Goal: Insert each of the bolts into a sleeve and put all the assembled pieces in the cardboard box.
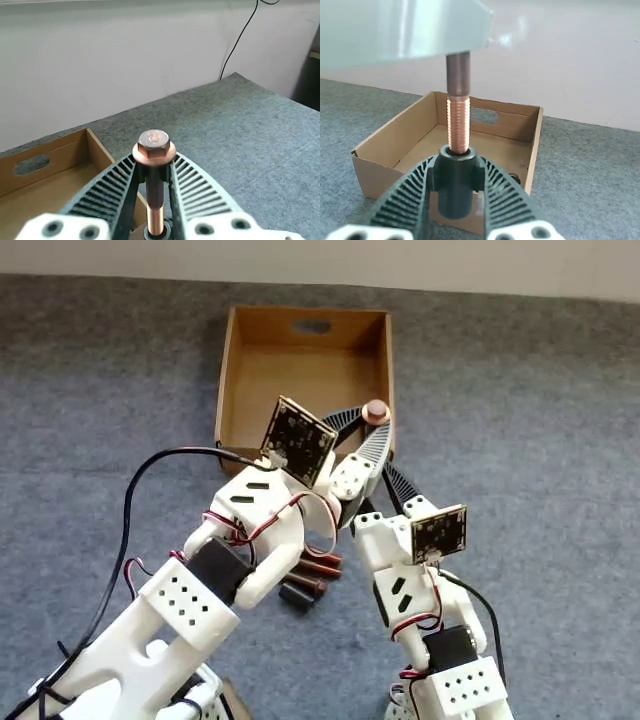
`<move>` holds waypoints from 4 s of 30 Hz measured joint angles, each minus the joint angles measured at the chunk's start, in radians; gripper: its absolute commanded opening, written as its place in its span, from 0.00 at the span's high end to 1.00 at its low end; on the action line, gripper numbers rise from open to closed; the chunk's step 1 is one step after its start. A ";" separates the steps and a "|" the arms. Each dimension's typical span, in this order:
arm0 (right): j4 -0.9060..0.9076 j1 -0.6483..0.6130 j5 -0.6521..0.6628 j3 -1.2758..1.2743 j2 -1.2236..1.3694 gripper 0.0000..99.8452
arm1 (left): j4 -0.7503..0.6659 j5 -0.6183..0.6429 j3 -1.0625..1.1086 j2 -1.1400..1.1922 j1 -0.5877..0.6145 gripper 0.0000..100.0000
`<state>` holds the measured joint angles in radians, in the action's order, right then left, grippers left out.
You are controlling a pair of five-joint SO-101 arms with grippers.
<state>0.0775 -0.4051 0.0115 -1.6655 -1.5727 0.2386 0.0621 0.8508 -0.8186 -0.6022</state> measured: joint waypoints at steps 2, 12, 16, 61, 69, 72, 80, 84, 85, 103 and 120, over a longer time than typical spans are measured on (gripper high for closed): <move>0.000 0.000 0.000 0.000 0.000 0.99 | 0.000 0.000 0.000 0.000 0.000 0.99; 0.000 0.000 0.000 0.000 0.000 0.99 | 0.000 0.000 0.000 0.000 0.000 0.99; 0.000 0.000 0.000 0.000 0.000 0.99 | 0.000 0.000 0.000 0.000 0.000 0.99; 0.000 -0.003 -0.002 0.000 0.002 0.99 | 0.195 0.002 -0.071 0.101 0.074 0.99; 0.002 -0.009 -0.003 0.000 0.002 0.99 | 0.281 0.002 -0.071 0.100 0.083 0.99; 0.002 -0.009 -0.003 0.000 0.002 0.99 | 0.292 0.002 -0.048 0.100 0.083 0.99; 0.002 -0.009 -0.003 0.000 0.003 0.99 | 0.284 0.000 0.017 0.089 0.087 0.99; 0.002 -0.011 -0.003 0.000 0.003 0.99 | 0.284 0.000 0.018 0.087 0.087 0.99; 0.002 -0.011 -0.003 0.000 0.003 0.99 | 0.284 0.000 0.018 0.087 0.087 0.99; 0.002 -0.008 -0.003 0.000 0.003 0.99 | 0.298 -0.002 -0.008 0.098 0.115 0.80; 0.002 -0.008 -0.002 -0.005 0.003 0.99 | 0.331 -0.005 0.199 -0.480 0.221 0.82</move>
<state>0.0790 -0.4127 0.0100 -1.6701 -1.5696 0.5700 0.0575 1.0503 -1.2988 -0.3813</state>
